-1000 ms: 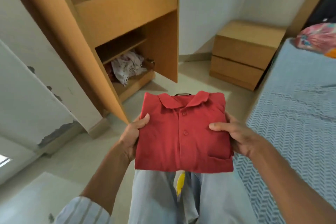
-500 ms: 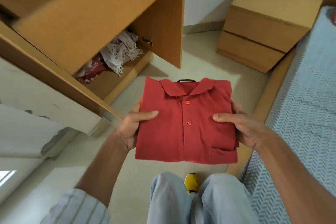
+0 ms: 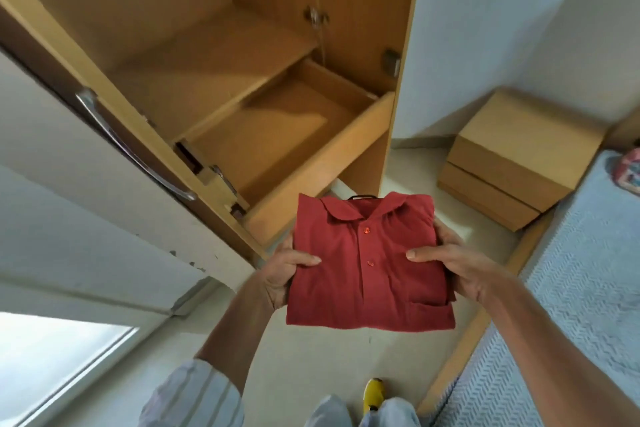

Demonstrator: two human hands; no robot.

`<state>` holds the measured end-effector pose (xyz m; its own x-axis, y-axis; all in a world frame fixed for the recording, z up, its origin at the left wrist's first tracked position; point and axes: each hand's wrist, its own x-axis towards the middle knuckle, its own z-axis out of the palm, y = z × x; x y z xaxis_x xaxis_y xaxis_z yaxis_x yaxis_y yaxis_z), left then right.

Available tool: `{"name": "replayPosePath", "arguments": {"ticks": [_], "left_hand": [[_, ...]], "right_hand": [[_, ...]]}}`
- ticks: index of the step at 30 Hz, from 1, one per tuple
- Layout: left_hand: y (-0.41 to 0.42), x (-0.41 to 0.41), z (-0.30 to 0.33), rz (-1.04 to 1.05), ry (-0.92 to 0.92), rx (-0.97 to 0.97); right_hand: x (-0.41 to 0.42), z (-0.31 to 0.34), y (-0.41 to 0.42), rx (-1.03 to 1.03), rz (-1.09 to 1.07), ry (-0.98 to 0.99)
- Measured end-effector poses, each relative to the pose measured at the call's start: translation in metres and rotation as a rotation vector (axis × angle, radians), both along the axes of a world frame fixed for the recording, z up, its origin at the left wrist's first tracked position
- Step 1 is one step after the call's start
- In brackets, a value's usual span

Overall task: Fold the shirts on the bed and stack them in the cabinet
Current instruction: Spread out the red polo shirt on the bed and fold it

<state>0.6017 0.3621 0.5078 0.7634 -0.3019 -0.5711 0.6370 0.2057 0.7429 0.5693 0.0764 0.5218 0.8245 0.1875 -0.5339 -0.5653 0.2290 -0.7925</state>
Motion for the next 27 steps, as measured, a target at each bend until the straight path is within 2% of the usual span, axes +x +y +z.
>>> {"name": "replayPosePath", "arguments": {"ticks": [5, 11, 14, 22, 27], "left_hand": [[-0.007, 0.023, 0.035, 0.106, -0.017, -0.027], [-0.003, 0.076, 0.049, 0.257, -0.081, 0.078], [0.005, 0.11, 0.045, 0.355, -0.049, 0.129], [0.033, 0.219, 0.007, 0.418, -0.101, 0.612], [0.06, 0.275, -0.037, 0.506, -0.058, 0.719]], "right_hand": [[0.047, 0.031, -0.004, -0.006, 0.072, -0.024], [0.13, 0.042, 0.01, -0.086, 0.109, -0.03], [0.182, 0.039, 0.023, -0.143, 0.163, -0.01], [0.35, 0.005, 0.089, -0.313, 0.443, 0.037], [0.431, -0.038, 0.137, -0.325, 0.539, 0.079]]}}
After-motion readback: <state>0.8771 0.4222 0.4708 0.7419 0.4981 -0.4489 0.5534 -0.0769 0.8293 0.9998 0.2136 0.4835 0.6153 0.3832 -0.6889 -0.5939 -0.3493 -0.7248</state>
